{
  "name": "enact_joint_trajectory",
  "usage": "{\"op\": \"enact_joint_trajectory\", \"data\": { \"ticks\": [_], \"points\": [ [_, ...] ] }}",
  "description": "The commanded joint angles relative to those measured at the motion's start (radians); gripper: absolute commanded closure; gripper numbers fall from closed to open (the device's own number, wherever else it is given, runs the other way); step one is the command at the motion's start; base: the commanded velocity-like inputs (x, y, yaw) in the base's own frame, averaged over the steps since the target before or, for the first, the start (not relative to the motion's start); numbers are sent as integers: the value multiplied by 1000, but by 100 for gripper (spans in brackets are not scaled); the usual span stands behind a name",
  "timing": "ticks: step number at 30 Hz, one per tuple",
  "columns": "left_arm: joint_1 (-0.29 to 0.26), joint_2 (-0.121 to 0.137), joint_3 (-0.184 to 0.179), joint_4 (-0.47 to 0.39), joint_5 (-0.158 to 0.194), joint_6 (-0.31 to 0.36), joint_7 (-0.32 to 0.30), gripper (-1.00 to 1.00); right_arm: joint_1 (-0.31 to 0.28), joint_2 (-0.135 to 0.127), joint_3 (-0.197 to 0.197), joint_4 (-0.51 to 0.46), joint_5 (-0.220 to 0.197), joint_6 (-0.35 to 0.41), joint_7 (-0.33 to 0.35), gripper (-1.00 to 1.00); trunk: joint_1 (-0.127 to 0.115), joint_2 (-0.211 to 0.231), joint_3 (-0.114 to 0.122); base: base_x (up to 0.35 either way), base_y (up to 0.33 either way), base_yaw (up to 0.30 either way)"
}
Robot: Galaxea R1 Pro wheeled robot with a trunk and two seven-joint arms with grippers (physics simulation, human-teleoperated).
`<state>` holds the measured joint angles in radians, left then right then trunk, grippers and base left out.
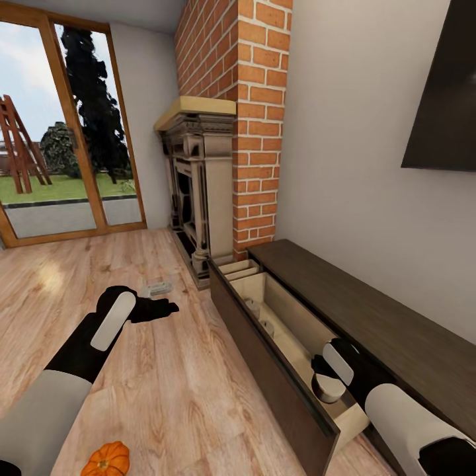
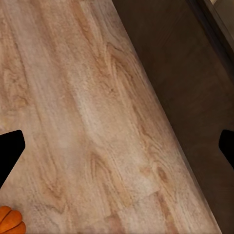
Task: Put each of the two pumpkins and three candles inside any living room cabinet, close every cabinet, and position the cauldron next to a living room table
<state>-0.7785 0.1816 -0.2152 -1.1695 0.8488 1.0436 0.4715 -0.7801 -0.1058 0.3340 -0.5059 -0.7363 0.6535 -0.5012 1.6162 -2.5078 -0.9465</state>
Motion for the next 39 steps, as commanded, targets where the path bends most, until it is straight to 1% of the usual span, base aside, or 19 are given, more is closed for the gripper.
{"op": "enact_joint_trajectory", "data": {
  "ticks": [1, 14, 18, 26, 39],
  "points": [
    [-1, 1, -3, -1, 10, 1, 10, -100, -1, -1, 8, -2, -11, 2, -8, 100, 0, 0, -1, 0, 0, 0],
    [-1, 1, -3, -2, 10, 1, 10, -100, -1, -4, 8, 2, -11, 1, -8, 100, 6, -4, -51, 0, 0, 0],
    [-1, 1, -3, -2, 10, 1, 11, -100, -1, -5, 8, 5, -11, -22, -8, 100, 7, -4, -67, 0, 0, 0],
    [-1, 1, -3, -1, 10, 1, 11, -100, -2, -5, 8, 54, -11, -72, -4, 100, 7, -4, -67, 0, 0, 0],
    [-1, 1, -3, -2, 10, 1, 12, -100, -2, -5, 8, 61, -11, -84, -4, 100, 7, -4, -67, 5, 0, 0]
  ]
}}
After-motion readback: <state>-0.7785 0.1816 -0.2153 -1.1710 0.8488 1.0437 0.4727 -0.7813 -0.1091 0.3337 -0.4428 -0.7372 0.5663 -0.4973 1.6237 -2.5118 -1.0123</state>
